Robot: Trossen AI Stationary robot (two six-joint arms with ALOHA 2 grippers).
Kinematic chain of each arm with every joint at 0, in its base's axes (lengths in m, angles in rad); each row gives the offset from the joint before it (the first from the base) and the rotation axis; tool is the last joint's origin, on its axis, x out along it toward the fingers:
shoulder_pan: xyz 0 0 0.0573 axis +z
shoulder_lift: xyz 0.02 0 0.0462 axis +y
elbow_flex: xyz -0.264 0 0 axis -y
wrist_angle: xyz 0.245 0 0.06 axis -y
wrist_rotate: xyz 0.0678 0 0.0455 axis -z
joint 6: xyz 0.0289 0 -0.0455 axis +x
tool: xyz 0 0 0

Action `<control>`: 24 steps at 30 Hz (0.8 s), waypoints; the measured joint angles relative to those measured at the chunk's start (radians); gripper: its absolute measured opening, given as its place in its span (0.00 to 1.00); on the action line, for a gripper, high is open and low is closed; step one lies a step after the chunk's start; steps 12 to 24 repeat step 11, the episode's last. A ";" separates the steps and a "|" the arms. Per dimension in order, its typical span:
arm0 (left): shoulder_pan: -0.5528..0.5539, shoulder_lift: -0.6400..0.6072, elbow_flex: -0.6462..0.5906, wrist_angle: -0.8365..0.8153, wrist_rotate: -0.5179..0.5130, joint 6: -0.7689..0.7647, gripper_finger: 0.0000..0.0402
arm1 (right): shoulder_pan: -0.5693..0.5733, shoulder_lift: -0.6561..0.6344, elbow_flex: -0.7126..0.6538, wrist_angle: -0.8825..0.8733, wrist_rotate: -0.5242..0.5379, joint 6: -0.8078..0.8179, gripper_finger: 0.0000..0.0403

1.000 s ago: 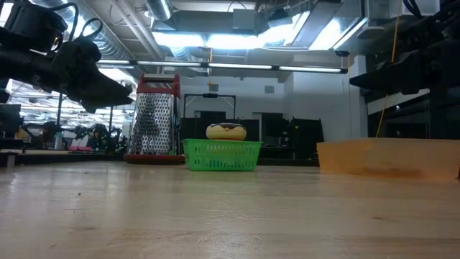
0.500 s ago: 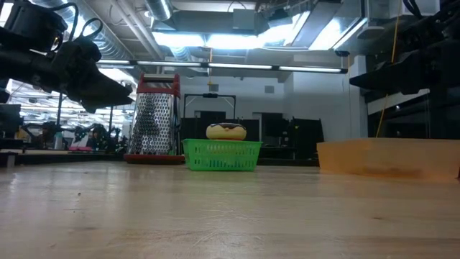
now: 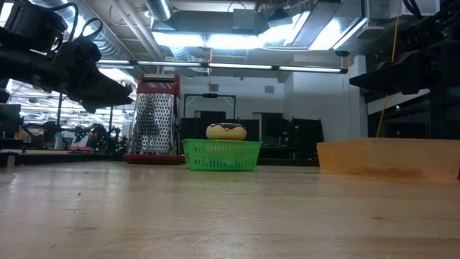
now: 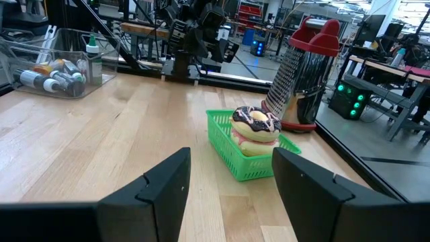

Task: Pick & Place Food Item
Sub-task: Return to Home Position

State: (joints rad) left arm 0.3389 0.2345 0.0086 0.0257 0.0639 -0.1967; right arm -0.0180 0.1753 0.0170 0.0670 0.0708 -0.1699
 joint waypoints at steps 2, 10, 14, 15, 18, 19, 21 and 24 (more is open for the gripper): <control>0.000 0.000 0.000 0.000 0.000 0.000 0.44 | 0.000 0.000 0.000 0.000 0.000 0.000 0.53; 0.000 0.000 0.000 0.000 0.000 0.000 0.45 | 0.000 0.000 0.000 0.000 0.000 0.000 0.53; 0.000 0.000 0.000 0.000 0.000 0.000 0.45 | 0.000 0.000 0.000 0.000 0.000 0.000 0.53; 0.000 0.000 0.000 0.000 0.000 0.000 0.45 | 0.000 0.000 0.000 0.000 0.000 0.000 0.53; 0.000 0.000 0.000 0.000 0.000 0.000 0.45 | 0.000 0.000 0.000 0.000 0.000 0.000 0.53; 0.000 0.000 0.000 0.000 0.000 0.000 0.45 | 0.000 0.000 0.000 0.000 0.000 0.000 0.53; 0.000 0.000 0.000 0.000 0.000 0.000 0.45 | 0.000 0.000 0.000 0.000 0.000 0.000 0.53; 0.000 0.000 0.000 0.000 0.000 0.000 0.45 | 0.000 0.000 0.000 0.000 0.000 0.000 0.53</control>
